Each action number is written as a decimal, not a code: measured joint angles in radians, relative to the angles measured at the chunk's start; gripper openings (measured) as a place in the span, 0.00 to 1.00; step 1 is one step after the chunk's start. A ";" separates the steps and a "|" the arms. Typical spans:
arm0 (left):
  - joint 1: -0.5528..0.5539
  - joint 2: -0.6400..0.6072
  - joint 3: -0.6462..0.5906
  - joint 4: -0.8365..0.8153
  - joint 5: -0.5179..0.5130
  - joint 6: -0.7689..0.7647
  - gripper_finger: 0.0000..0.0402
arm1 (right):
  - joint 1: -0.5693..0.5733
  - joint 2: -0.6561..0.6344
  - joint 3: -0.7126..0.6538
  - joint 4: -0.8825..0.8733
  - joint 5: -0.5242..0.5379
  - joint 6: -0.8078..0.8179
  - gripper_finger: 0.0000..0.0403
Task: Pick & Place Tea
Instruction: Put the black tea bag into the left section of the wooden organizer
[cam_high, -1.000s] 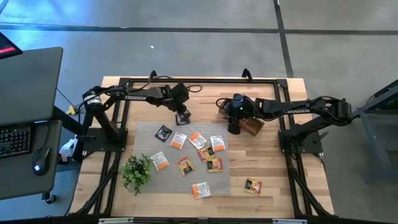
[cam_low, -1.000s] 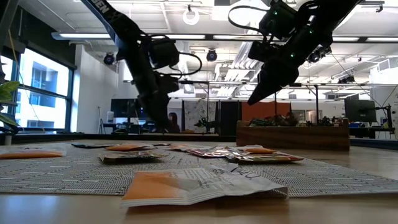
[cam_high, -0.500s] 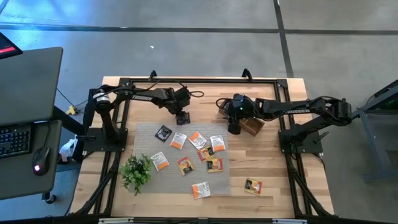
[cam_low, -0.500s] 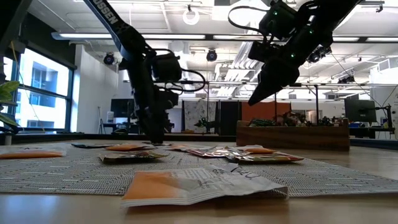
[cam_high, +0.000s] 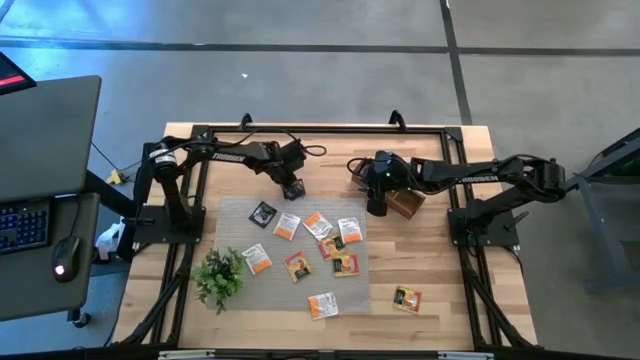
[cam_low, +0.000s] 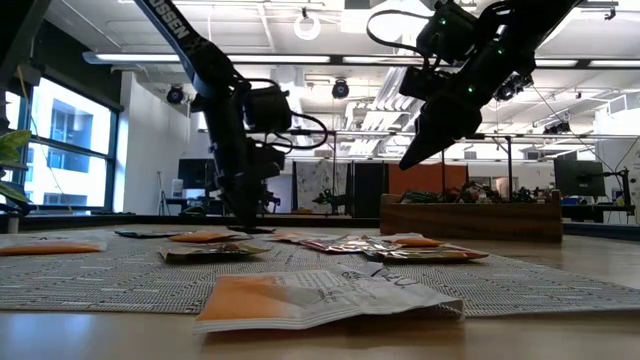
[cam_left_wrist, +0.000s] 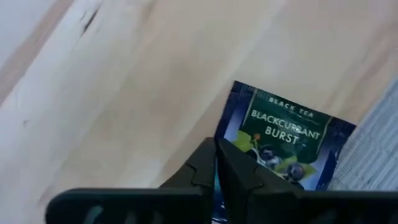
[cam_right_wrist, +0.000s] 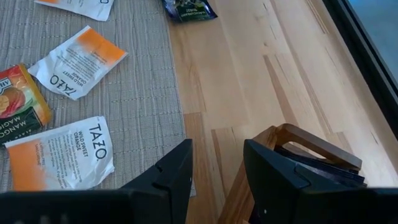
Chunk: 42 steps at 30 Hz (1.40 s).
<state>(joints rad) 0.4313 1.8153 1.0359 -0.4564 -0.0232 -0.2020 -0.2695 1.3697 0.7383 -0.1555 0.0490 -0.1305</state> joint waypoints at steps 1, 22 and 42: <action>-0.001 0.000 0.000 0.004 0.002 -0.023 0.03 | 0.000 0.000 0.000 0.000 0.000 0.001 0.35; -0.227 -0.025 -0.004 0.144 0.162 -0.352 0.00 | 0.000 0.000 0.000 0.001 0.000 0.003 0.35; -0.242 -0.028 0.154 -0.017 0.071 -0.274 0.00 | 0.005 0.107 0.000 0.204 -0.270 0.095 0.35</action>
<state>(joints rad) 0.1890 1.7874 1.1902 -0.4730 0.0476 -0.4755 -0.2645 1.4764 0.7387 0.0488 -0.2214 -0.0353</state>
